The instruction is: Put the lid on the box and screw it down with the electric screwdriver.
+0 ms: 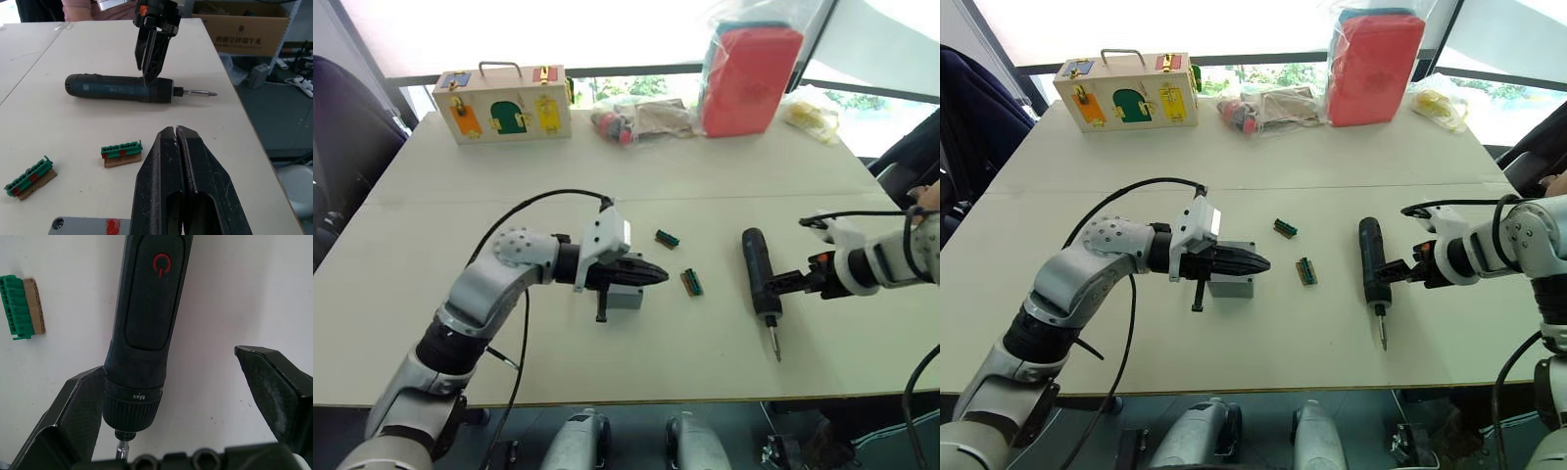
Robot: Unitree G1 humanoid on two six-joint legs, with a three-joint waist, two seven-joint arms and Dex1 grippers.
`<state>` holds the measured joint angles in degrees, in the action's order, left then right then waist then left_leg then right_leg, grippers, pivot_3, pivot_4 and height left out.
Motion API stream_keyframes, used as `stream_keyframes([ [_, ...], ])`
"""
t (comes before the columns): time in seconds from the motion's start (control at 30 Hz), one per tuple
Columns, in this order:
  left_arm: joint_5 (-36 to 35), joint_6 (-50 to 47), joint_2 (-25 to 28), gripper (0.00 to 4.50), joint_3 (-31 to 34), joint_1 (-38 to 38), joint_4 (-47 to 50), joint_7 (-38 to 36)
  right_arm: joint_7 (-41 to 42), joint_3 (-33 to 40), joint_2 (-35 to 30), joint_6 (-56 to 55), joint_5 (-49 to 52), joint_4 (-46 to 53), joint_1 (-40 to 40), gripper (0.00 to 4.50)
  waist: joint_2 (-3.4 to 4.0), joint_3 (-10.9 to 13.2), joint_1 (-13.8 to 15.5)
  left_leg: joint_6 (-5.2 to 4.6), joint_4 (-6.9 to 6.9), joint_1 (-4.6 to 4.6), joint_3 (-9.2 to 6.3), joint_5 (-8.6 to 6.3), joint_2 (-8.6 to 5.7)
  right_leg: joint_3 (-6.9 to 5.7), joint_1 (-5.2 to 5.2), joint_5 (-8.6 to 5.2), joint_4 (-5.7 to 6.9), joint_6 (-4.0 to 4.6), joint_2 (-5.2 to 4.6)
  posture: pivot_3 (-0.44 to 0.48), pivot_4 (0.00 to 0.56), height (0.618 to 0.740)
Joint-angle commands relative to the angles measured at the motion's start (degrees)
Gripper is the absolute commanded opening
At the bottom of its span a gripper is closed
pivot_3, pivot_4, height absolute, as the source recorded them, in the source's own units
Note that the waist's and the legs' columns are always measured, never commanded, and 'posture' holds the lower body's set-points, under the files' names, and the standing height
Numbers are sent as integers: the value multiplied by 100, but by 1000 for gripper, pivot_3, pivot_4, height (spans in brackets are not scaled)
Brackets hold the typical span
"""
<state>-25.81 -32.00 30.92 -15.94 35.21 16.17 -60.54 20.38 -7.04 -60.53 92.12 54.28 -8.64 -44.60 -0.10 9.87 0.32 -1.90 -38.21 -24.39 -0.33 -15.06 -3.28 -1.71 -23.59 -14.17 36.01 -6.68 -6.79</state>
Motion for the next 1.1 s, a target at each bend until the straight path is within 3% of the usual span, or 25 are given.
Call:
stream_keyframes([
  [0.03, -4, -7, 13, 0, 161, -202, 335, 201, -508, -277, 173, 38, 460, -260, -249, 4474, -1, 0, 1, 0, 0, 0, 0, 0, 0, 0, 1, 0, -1, 0, 0, 0, 150, 740],
  [0.33, -74, -215, 33, 0, 366, -636, 672, 613, -1071, -982, 245, 38, 1143, -389, -300, 4474, -4, -1, 33, -3, -5, 1, -1, -1, -2, -2, 6, 0, -1, -1, 0, 0, 150, 740],
  [0.47, -90, -250, 36, 0, 413, -731, 731, 700, -1134, -1215, 146, 38, 1247, -116, -80, 3522, -6, -2, 39, -4, -5, 1, -2, -2, -2, -5, 8, 0, -1, -1, 1, 0, 150, 740],
  [0.63, -90, -188, 82, 0, 469, -752, 622, 665, -1270, -1172, 35, 38, 1460, 195, 166, 1865, -11, -5, 37, -5, -5, 3, -4, -2, -1, -8, 11, 0, -2, -1, 2, 0, 150, 740],
  [0.77, -77, -126, 196, 0, 641, -768, 374, 570, -1608, -462, 363, 38, 1109, -312, -34, 1774, -18, -9, 36, -5, -5, 4, -5, -2, -1, -10, 13, 0, -2, -1, 3, 0, 150, 740],
  [0.97, -376, -243, 548, 0, 1286, -713, -271, 290, -2090, 1359, 1101, -296, 436, -955, -1088, 1774, 5, 7, -10, -5, -3, 4, 3, -2, -2, -7, 4, 1, 4, -1, 3, 0, 150, 740],
  [1.1, -562, -473, 765, 0, 1420, -548, -586, 27, -1764, 2621, 2030, -2320, 499, 670, -757, 1774, 12, 14, -2, 9, 9, -19, 8, 7, 4, -3, -29, -1, 7, -2, 18, 0, 150, 740],
])
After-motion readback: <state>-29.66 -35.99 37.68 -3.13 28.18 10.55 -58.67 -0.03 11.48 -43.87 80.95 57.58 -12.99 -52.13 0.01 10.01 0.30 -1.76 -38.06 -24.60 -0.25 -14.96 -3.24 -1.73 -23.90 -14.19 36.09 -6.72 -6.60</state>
